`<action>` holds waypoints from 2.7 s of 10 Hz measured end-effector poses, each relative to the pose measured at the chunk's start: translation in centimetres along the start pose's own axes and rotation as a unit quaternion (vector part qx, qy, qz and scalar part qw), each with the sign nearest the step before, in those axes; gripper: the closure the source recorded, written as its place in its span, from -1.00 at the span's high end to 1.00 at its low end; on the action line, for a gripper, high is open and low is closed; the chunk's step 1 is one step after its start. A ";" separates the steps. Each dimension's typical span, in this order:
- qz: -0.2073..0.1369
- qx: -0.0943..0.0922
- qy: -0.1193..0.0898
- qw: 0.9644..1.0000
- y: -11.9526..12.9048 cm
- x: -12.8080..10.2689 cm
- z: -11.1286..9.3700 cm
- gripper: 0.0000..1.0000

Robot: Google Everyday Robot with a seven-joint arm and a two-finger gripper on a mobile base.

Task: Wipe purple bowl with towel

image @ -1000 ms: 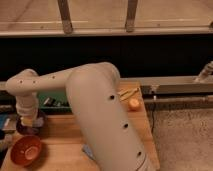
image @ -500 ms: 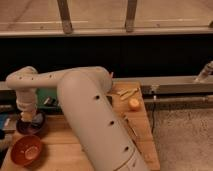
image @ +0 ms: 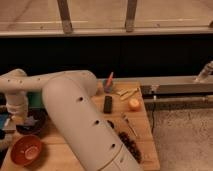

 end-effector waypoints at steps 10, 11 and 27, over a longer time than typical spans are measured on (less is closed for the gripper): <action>0.068 -0.011 0.015 0.998 1.6 7.8 -0.5 -1.00; 0.073 -0.008 0.014 0.997 0.8 8.1 -1.1 -1.00; 0.024 -0.002 0.046 0.999 3.9 5.2 -0.5 -1.00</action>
